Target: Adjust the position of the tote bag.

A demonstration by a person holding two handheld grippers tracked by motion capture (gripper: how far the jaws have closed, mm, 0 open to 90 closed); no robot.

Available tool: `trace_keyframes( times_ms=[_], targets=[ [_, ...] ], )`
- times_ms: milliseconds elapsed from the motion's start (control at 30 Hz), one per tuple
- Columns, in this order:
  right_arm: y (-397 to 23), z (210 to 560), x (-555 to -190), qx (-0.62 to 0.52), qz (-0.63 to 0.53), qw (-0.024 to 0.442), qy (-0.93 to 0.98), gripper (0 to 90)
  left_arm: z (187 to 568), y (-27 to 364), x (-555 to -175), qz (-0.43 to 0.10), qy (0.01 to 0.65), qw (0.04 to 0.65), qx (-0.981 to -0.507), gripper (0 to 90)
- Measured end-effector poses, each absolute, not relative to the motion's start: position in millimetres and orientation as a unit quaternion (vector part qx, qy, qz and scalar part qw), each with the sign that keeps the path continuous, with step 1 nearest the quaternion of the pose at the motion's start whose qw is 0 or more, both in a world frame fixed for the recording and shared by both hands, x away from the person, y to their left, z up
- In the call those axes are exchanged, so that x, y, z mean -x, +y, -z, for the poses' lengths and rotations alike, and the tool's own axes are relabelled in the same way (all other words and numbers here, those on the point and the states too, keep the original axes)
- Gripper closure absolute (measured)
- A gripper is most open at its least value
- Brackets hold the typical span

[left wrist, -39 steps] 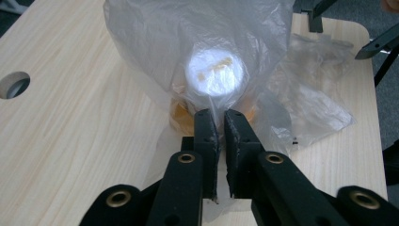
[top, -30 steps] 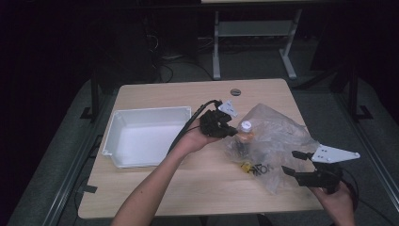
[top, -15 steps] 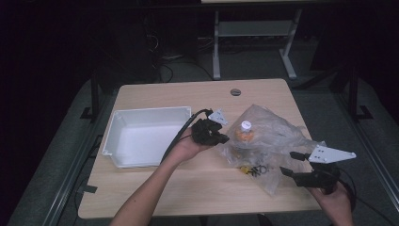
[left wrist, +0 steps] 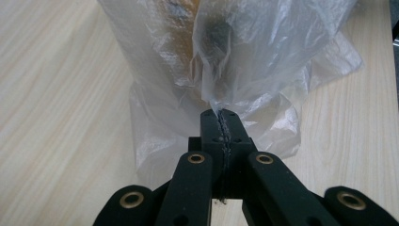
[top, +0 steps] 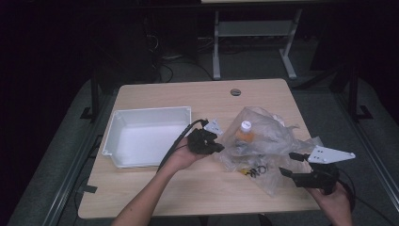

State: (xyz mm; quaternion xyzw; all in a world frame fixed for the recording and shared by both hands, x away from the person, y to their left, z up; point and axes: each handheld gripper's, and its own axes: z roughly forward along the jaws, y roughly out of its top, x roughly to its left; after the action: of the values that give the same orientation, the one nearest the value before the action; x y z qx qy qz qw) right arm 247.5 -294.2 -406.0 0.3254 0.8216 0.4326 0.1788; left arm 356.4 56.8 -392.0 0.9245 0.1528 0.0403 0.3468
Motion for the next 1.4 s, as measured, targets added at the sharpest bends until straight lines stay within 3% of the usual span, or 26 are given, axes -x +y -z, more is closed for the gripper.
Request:
trace_keyframes(
  times_ms=[667, 1000, 1400],
  targets=[
    [-300, 392, -238, -0.32, -0.457, 0.178, 0.811, 32.8, 400, 66, -350, -0.043, 0.161, 0.338, -0.926, 90.0],
    [-303, 389, -250, -0.327, -0.449, 0.178, 0.812, 34.7, 397, 69, -356, -0.048, 0.161, 0.332, -0.928, 90.0],
    [-296, 385, -268, -0.325, -0.457, 0.179, 0.808, 53.6, 395, 69, -359, -0.046, 0.167, 0.335, -0.926, 90.0]
  ],
)
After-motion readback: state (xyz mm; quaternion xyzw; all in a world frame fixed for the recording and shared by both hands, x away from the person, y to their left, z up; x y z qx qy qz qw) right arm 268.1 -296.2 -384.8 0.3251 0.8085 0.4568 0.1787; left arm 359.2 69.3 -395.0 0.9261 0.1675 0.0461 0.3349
